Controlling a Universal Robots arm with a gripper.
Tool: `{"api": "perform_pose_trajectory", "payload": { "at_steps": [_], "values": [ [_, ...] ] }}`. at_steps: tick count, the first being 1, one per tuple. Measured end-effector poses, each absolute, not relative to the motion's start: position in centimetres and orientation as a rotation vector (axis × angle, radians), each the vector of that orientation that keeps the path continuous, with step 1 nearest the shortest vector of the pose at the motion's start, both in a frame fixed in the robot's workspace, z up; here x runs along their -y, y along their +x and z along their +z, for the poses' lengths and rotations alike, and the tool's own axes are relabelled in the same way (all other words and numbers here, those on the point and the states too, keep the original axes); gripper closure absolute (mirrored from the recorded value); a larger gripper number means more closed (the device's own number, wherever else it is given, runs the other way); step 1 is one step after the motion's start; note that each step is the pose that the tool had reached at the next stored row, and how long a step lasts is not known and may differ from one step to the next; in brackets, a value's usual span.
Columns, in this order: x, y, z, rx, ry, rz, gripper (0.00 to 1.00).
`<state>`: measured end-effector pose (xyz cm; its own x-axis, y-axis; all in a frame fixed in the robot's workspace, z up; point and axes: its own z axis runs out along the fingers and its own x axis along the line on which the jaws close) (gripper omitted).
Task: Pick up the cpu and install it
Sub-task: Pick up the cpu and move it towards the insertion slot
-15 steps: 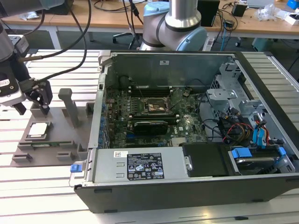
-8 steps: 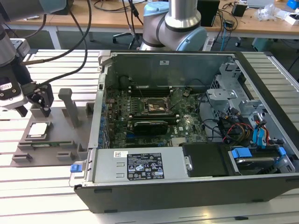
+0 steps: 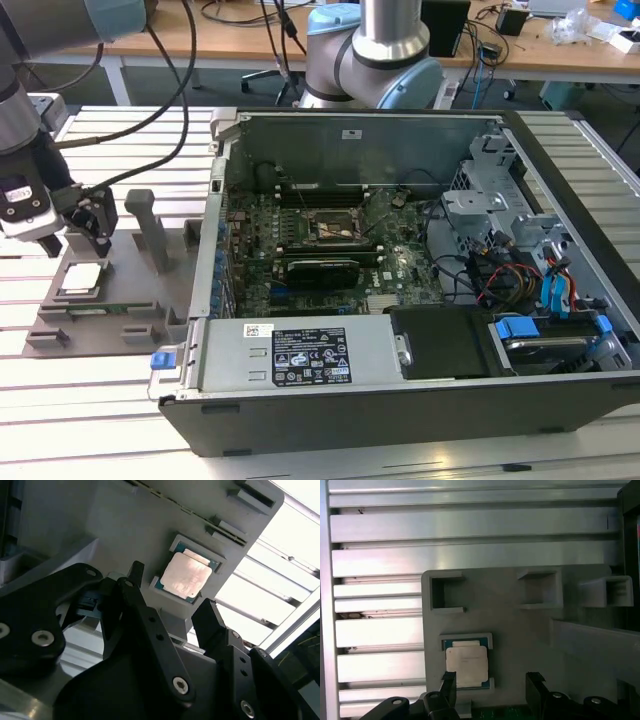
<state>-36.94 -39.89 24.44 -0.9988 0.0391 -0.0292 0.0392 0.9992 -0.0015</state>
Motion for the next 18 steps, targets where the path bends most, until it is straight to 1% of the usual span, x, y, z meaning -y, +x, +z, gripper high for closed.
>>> {"api": "perform_pose_trajectory", "payload": {
  "at_steps": [7, 18],
  "values": [
    [39.9, -38.8, 22.7, -3.112, -0.026, -0.001, 0.34],
    [39.9, -38.8, 20.4, -3.112, -0.069, -0.001, 0.34]
  ]
}}
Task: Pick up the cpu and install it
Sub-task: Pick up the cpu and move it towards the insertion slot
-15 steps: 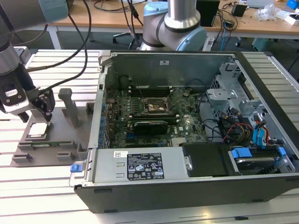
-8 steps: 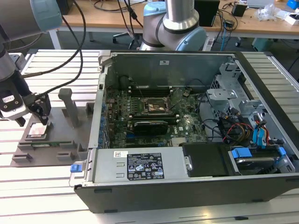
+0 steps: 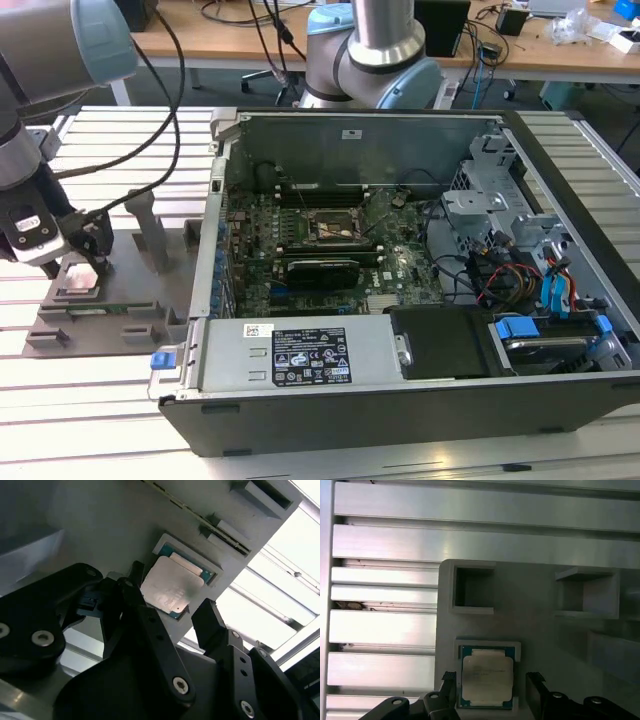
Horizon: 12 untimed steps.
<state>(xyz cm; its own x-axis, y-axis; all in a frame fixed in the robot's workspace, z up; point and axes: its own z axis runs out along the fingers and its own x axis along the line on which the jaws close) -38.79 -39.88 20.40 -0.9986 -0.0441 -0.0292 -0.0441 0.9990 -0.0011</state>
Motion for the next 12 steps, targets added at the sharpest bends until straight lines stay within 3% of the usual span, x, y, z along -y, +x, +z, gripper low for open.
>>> {"api": "perform_pose_trajectory", "payload": {
  "at_steps": [12],
  "values": [
    [40.0, -38.8, 18.9, -3.112, -0.056, -0.001, 0.34]
  ]
}}
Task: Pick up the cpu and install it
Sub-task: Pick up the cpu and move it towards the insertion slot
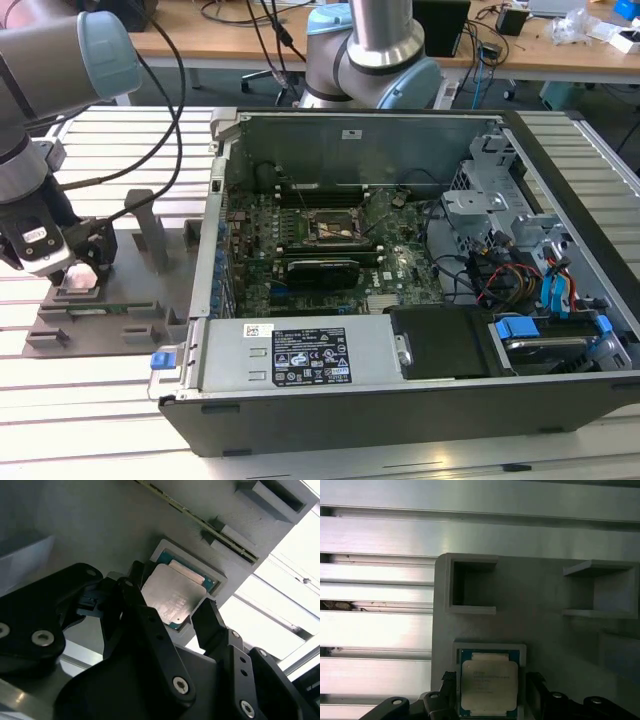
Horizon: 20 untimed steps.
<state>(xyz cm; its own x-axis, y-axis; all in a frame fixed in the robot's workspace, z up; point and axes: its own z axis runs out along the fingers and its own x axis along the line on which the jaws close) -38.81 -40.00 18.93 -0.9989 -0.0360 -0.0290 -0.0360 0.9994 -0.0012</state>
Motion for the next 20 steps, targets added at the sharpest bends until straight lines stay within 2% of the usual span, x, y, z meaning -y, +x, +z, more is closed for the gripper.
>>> {"api": "perform_pose_trajectory", "payload": {
  "at_steps": [9, 11, 20],
  "values": [
    [40.00, -38.81, 18.91, -3.112, -0.054, -0.001, 0.35],
    [40.00, -38.81, 18.91, -3.112, -0.054, -0.001, 0.45],
    [40.00, -38.81, 18.91, -3.112, -0.053, -0.001, 0.45]
  ]
}}
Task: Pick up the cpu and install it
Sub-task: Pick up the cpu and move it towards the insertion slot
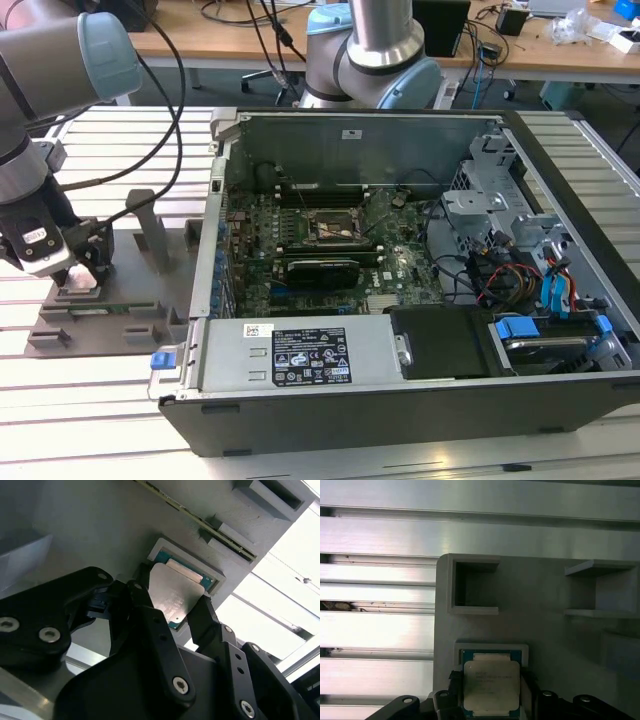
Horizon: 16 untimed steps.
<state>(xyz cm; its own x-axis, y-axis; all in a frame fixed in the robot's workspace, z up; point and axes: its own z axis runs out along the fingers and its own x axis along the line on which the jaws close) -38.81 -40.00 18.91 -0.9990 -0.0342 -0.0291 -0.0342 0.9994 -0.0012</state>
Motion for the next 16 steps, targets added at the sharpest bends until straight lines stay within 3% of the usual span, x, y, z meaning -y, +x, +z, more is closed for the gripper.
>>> {"api": "perform_pose_trajectory", "payload": {
  "at_steps": [16],
  "values": [
    [40.0, -38.8, 23.0, -3.112, -0.053, -0.001, 0.45]
  ]
}}
